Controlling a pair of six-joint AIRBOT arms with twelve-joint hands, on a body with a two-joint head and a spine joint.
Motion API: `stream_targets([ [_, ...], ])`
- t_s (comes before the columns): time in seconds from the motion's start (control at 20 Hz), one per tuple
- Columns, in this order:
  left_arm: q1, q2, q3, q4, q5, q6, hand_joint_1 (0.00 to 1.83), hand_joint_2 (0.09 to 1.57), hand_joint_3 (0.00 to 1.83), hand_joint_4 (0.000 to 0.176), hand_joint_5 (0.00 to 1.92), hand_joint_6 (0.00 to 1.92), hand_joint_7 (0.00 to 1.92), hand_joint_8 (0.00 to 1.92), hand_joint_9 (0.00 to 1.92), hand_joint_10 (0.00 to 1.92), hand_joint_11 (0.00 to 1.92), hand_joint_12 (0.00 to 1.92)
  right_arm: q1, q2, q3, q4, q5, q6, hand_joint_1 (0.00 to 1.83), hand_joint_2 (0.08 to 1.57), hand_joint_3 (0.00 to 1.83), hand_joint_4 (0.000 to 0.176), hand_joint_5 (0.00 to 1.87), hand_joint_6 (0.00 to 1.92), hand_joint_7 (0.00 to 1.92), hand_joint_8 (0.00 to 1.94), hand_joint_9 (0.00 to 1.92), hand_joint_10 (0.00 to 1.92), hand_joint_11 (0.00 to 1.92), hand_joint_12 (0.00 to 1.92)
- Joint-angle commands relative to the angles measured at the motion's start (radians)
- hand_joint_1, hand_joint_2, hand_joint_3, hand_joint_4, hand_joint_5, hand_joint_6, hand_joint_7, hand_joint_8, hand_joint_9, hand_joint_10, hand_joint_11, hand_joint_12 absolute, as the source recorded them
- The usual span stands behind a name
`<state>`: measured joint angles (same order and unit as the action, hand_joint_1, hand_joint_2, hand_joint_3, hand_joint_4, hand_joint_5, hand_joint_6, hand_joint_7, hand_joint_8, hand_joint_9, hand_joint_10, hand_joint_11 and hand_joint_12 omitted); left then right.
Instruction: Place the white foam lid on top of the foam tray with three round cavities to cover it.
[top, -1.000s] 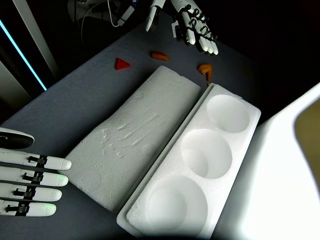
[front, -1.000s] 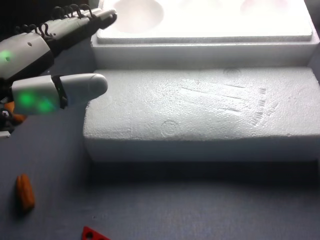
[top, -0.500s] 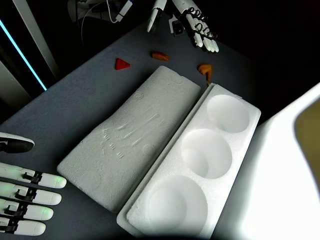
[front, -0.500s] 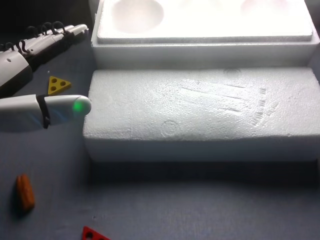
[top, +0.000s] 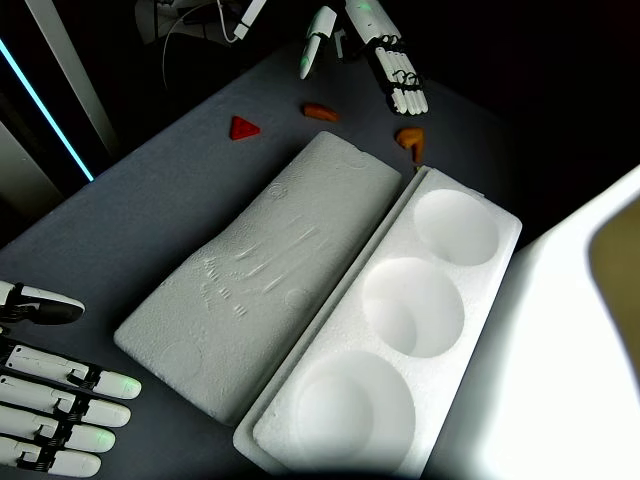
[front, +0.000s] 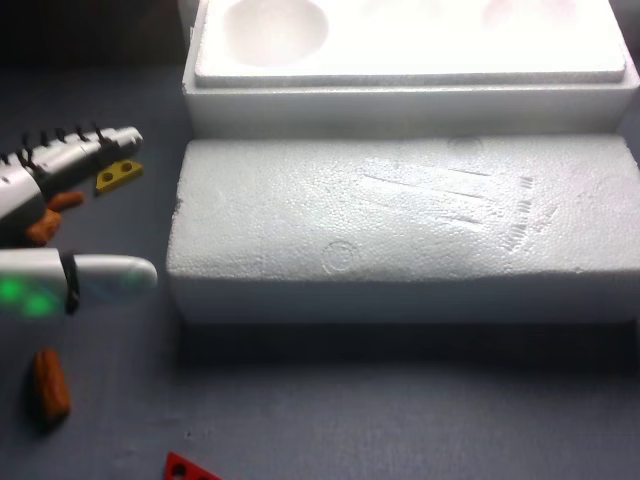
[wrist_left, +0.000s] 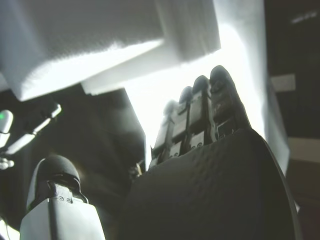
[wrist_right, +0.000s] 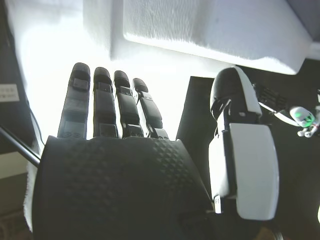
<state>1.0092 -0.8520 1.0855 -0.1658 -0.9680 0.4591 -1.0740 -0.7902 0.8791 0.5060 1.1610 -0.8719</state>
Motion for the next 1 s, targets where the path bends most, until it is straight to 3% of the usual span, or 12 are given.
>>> stream_targets([
  [0.0, -0.002, -0.008, 0.009, -0.013, -0.099, -0.002, 0.36, 0.92, 0.0, 0.041, 0.0, 0.0, 0.0, 0.0, 0.0, 0.0, 0.0, 0.0, 0.001, 0.004, 0.009, 0.011, 0.106, -0.005, 0.53, 1.13, 0.0, 0.0, 0.0, 0.0, 0.0, 0.0, 0.0, 0.0, 0.0, 0.0],
  [0.05, -0.005, -0.016, 0.012, -0.013, -0.087, 0.009, 0.36, 0.92, 0.0, 0.046, 0.0, 0.0, 0.0, 0.0, 0.0, 0.0, 0.0, 0.0, 0.001, -0.001, 0.012, 0.017, 0.102, -0.005, 0.53, 1.13, 0.0, 0.0, 0.0, 0.0, 0.0, 0.0, 0.0, 0.0, 0.0, 0.0],
  [0.15, -0.01, -0.033, 0.018, -0.022, -0.062, 0.038, 0.41, 0.94, 0.0, 0.025, 0.0, 0.0, 0.0, 0.0, 0.0, 0.0, 0.0, 0.0, 0.001, -0.01, 0.021, 0.026, 0.091, -0.005, 0.52, 1.12, 0.0, 0.0, 0.0, 0.0, 0.0, 0.0, 0.0, 0.0, 0.0, 0.0],
  [0.35, -0.013, -0.06, 0.034, -0.049, -0.046, 0.052, 0.45, 0.96, 0.0, 0.005, 0.03, 0.01, 0.0, 0.0, 0.0, 0.0, 0.0, 0.0, 0.01, -0.032, 0.04, 0.04, 0.064, -0.003, 0.53, 1.13, 0.0, 0.0, 0.0, 0.0, 0.0, 0.0, 0.0, 0.0, 0.0, 0.0],
  [0.55, -0.014, -0.082, 0.044, -0.074, -0.042, 0.06, 0.46, 0.98, 0.0, 0.006, 0.02, 0.0, 0.0, 0.0, 0.0, 0.0, 0.0, 0.0, 0.04, -0.065, 0.072, 0.045, 0.012, -0.003, 0.5, 1.13, 0.0, 0.0, 0.0, 0.0, 0.0, 0.0, 0.0, 0.0, 0.0, 0.0],
  [0.95, -0.013, -0.117, 0.063, -0.102, -0.038, 0.06, 0.49, 0.98, 0.0, 0.0, 0.02, 0.0, 0.0, 0.0, 0.0, 0.0, 0.0, 0.0, 0.079, -0.117, 0.122, 0.064, -0.04, -0.003, 0.61, 1.15, 0.0, 0.0, 0.0, 0.0, 0.0, 0.0, 0.0, 0.0, 0.0, 0.0],
])
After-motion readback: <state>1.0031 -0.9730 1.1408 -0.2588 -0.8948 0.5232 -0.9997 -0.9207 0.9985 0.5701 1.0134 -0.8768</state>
